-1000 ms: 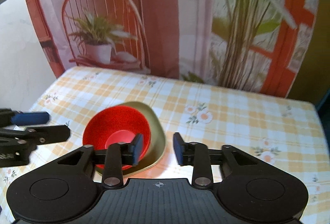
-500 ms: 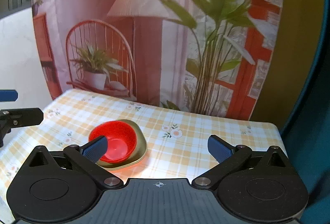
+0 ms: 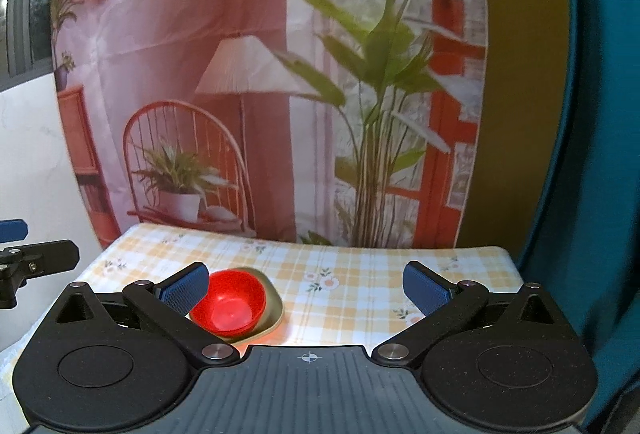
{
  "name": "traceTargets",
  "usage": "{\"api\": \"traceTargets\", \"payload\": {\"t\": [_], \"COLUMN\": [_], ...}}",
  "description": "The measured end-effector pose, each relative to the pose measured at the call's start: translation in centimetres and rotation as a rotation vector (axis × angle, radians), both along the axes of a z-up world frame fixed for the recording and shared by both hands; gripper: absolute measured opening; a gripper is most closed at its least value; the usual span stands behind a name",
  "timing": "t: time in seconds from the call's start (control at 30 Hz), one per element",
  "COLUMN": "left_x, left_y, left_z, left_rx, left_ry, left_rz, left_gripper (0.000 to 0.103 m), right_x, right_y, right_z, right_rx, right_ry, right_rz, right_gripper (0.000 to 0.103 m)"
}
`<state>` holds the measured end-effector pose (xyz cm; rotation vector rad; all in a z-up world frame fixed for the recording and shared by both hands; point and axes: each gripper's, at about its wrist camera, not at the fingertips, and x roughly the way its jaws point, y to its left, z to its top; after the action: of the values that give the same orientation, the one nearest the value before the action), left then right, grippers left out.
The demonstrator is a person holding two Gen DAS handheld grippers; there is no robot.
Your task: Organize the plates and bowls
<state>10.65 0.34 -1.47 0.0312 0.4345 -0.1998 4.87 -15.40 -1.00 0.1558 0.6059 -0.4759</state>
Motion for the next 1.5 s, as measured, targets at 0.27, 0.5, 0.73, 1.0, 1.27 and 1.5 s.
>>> {"api": "traceTargets", "payload": {"t": [0.27, 0.5, 0.73, 1.0, 1.27, 1.5], "left_x": [-0.9, -1.2, -1.1, -1.3, -1.3, -1.2], "left_y": [0.9, 1.4, 1.4, 1.2, 1.2, 1.1], "left_z": [0.4, 0.7, 0.8, 0.8, 0.8, 0.8], "left_rx": [-0.048, -0.041, -0.037, -0.029, -0.028, -0.024], "left_ry": [0.003, -0.028, -0.034, -0.036, -0.036, -0.036], "left_rz": [0.026, 0.045, 0.056, 0.046, 0.046, 0.043], "left_gripper": [0.103, 0.103, 0.103, 0.103, 0.103, 0.103], "right_x": [-0.7, -0.6, -0.7, -0.8, -0.9, -0.9], "right_y": [0.5, 0.8, 0.8, 0.4, 0.4, 0.6], "right_z": [0.6, 0.6, 0.4, 0.2, 0.4, 0.4], "right_rx": [0.029, 0.032, 0.047, 0.054, 0.05, 0.05], "right_ry": [-0.031, -0.036, -0.035, -0.043, -0.048, -0.048], "right_rz": [-0.011, -0.009, -0.014, -0.021, -0.021, -0.023], "right_gripper": [0.103, 0.103, 0.103, 0.103, 0.103, 0.103]}}
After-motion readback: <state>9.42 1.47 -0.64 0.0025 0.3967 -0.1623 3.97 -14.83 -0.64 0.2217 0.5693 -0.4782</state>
